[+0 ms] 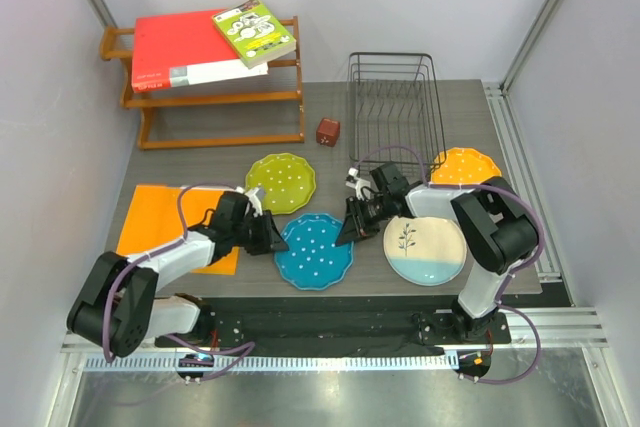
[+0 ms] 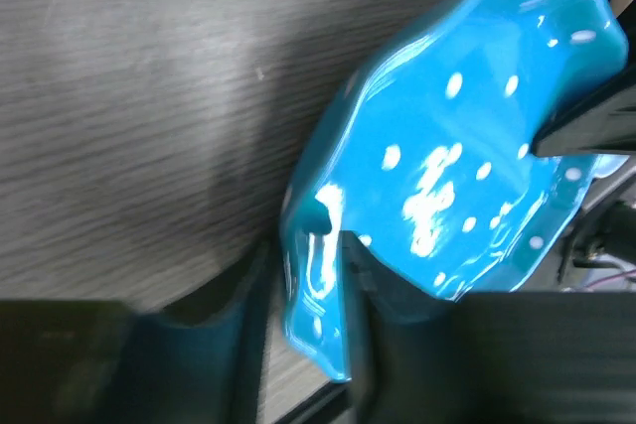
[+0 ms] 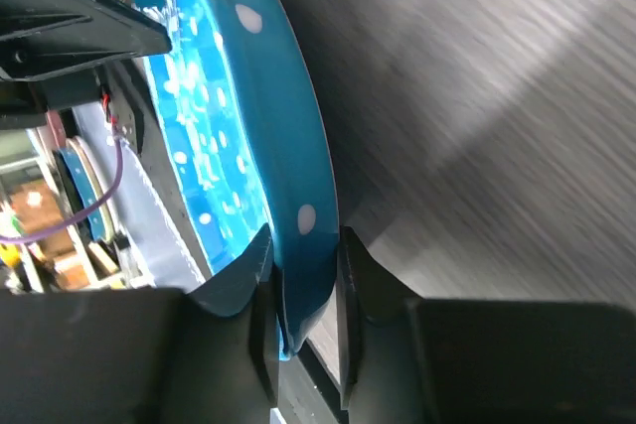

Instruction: Load the plates into the dish rack

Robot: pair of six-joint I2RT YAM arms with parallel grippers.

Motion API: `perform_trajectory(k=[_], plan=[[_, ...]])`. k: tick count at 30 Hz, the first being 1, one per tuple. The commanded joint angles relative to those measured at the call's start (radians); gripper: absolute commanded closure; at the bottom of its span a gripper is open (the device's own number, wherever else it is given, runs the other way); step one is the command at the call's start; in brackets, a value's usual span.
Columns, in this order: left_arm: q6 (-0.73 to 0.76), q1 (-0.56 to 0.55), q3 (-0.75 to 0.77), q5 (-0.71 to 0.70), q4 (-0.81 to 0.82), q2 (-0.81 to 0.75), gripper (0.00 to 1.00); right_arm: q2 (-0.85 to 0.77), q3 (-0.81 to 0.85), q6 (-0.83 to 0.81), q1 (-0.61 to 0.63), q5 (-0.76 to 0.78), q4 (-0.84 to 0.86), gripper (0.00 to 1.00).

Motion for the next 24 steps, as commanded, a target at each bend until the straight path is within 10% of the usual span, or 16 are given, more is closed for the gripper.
perform_trajectory(k=[1,11,24], plan=[[0.043,-0.006,0.044,-0.061,0.042,-0.045,0.54,-0.046,0.116,-0.057,0.034,-0.078,-0.022,0.98],[0.438,0.067,0.392,-0.262,-0.394,-0.232,0.02,-0.132,0.386,-0.339,-0.052,-0.01,-0.425,0.99],[0.629,0.083,0.527,-0.378,-0.359,-0.228,0.01,-0.036,1.14,-0.298,-0.34,0.109,-0.659,0.99]])
